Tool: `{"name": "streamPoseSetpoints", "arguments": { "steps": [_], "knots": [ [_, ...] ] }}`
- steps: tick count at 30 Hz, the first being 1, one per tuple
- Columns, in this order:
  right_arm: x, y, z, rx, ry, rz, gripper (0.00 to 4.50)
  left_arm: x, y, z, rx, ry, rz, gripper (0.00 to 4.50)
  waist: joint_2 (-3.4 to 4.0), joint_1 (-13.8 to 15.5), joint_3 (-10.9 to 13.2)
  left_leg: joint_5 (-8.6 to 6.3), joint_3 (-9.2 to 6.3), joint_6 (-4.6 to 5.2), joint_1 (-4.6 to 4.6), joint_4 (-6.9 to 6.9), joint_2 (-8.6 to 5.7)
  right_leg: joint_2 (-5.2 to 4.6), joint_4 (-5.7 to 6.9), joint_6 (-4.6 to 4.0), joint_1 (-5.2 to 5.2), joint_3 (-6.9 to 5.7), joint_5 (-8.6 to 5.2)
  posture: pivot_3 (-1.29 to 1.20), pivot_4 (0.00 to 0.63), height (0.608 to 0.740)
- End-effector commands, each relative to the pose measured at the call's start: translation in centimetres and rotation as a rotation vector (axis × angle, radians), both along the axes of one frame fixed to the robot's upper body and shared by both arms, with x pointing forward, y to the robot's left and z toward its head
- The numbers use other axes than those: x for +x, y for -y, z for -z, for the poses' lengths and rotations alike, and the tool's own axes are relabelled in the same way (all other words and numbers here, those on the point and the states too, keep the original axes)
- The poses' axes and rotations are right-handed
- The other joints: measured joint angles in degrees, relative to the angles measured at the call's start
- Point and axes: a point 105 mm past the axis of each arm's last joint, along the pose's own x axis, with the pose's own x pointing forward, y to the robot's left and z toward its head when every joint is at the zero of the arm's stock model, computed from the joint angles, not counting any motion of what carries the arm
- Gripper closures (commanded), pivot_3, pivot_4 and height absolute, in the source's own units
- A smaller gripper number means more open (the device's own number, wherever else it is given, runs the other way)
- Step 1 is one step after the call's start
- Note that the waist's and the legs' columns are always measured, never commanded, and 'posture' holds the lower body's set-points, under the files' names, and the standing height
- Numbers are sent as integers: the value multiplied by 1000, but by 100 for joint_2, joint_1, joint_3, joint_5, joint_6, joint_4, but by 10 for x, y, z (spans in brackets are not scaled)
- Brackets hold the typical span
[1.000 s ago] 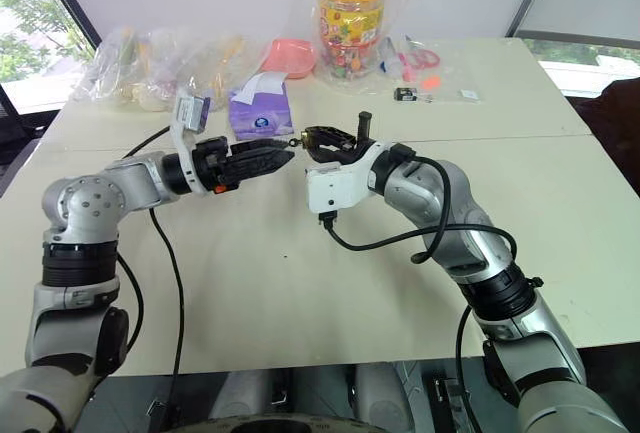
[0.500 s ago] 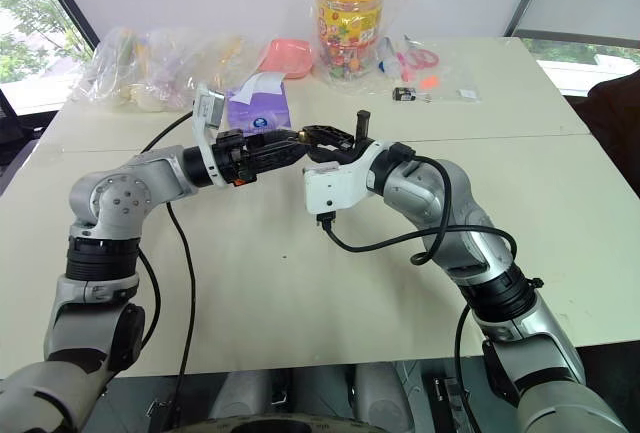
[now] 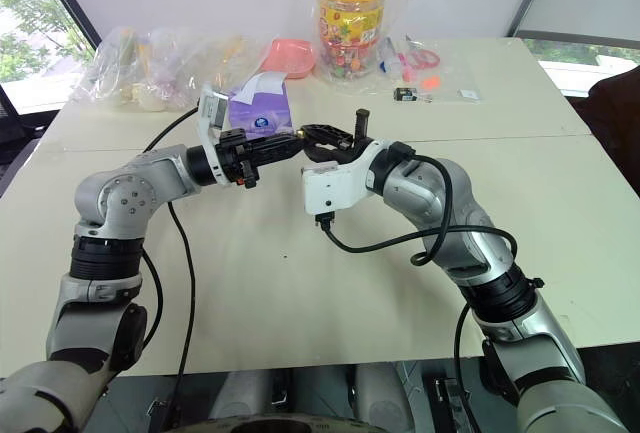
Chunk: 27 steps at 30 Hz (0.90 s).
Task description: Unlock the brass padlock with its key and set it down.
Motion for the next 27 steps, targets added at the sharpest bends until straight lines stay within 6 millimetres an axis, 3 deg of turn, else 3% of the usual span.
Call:
{"name": "streamPoseSetpoints", "arguments": {
  "steps": [1,2,7,8,10,14,18,21,24,27],
  "knots": [
    [-8,-5,-19,12,83,-37,3844,-3,4,-13,-17,51,22,4493,0,0,0,0,0,0,0,0,0,0,0,0,0,0,0,0,150,740],
    [-8,-4,-19,12,84,-38,2754,-3,4,-13,-19,51,24,4500,0,0,0,0,0,0,0,0,0,0,0,0,0,0,0,0,150,740],
    [-7,-3,-20,7,78,-31,162,-4,3,-14,-19,48,31,4500,0,0,0,0,0,0,0,0,0,0,0,0,0,0,0,0,150,740],
    [-6,-1,-20,5,74,-26,67,-4,3,-14,-18,48,32,4500,0,0,0,0,0,0,0,0,0,0,0,0,0,0,0,0,150,740],
    [-4,2,-18,-10,57,-15,67,-3,1,-14,-17,48,30,4500,0,0,0,0,0,0,0,0,0,0,0,0,0,0,0,0,150,740],
    [8,28,-14,39,-153,69,67,-2,-6,-16,3,66,31,4500,0,3,0,0,0,0,0,0,0,0,0,0,0,-1,0,0,150,740],
    [10,54,-27,256,-444,125,67,-5,-11,-17,49,121,58,4500,0,6,0,0,0,1,-1,0,0,0,-1,0,1,-1,0,0,150,740],
    [-3,57,-37,448,-743,76,67,-7,-12,-19,71,161,75,4500,0,7,0,-1,-1,1,0,0,1,0,0,-1,0,-2,0,0,150,740],
    [-14,52,-50,618,-953,-5,930,-7,-12,-21,71,178,79,4500,0,-7,0,-1,-1,3,0,-1,4,0,-1,-1,0,-2,1,0,150,740],
    [-15,48,-63,775,-1094,-53,2494,-6,-11,-21,76,186,84,4500,0,-1,0,-2,-3,3,0,-2,4,0,0,-2,0,-3,1,0,150,740]
  ]
}}
